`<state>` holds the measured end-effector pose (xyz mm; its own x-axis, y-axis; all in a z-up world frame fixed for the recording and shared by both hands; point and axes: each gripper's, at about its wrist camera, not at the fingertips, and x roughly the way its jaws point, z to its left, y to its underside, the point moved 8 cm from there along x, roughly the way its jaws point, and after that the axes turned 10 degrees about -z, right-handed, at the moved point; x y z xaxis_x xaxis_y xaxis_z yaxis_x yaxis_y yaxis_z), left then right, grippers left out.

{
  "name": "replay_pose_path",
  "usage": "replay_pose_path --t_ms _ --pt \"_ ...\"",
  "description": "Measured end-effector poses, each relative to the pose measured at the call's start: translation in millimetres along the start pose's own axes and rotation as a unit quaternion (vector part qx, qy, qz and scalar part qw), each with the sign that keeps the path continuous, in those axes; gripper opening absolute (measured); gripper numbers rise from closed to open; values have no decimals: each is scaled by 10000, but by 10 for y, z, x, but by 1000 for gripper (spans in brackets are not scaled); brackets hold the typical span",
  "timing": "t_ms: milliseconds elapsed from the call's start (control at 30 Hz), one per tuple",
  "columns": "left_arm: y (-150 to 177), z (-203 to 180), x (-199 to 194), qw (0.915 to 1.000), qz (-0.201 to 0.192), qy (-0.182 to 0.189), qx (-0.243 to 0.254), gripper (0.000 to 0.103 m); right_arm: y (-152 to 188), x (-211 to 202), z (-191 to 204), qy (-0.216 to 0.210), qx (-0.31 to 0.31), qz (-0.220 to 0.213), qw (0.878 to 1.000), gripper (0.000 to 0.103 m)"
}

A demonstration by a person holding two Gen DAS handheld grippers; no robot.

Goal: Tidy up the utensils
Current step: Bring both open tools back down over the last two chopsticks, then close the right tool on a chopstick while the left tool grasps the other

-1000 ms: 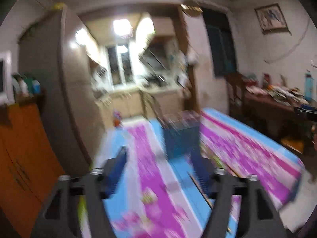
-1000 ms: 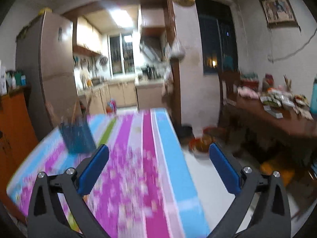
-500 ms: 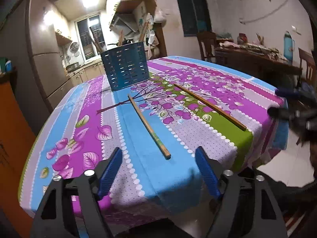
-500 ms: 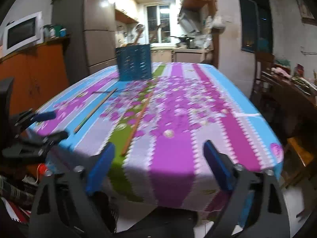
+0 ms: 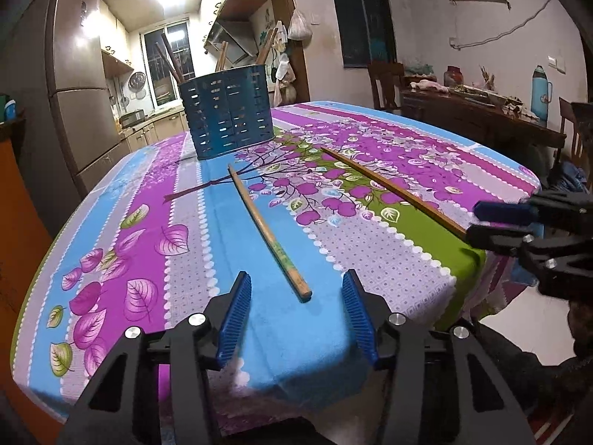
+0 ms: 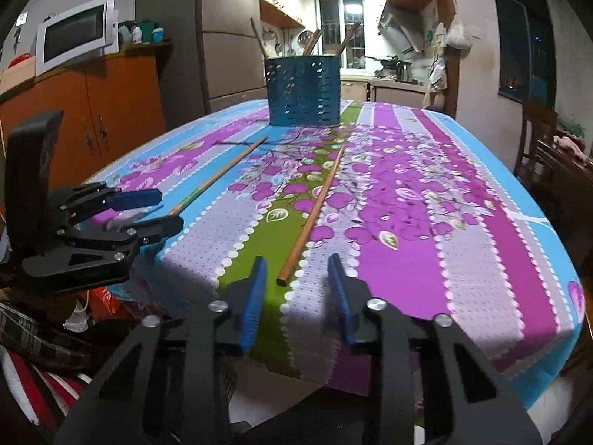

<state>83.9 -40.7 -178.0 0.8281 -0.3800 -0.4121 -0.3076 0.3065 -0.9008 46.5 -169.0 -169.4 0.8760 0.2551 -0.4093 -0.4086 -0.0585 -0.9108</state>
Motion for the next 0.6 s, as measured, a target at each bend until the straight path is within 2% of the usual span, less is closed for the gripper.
replay_pose_path --t_ms 133,167,200,333,600 --pt "-3 19 18 9998 -49 34 -175 46 2 27 9 18 -68 -9 10000 25" --pt "3 27 15 9996 -74 53 -276 44 0 24 12 27 -79 -23 10000 20" --pt "11 25 8 9993 -106 101 -356 38 3 23 10 37 -82 -33 10000 14" --pt "10 54 23 9990 -164 34 -404 17 8 18 10 110 16 -72 9999 11" --pt "2 93 34 9990 -200 -103 -390 9 10 4 -16 306 272 -180 9990 6"
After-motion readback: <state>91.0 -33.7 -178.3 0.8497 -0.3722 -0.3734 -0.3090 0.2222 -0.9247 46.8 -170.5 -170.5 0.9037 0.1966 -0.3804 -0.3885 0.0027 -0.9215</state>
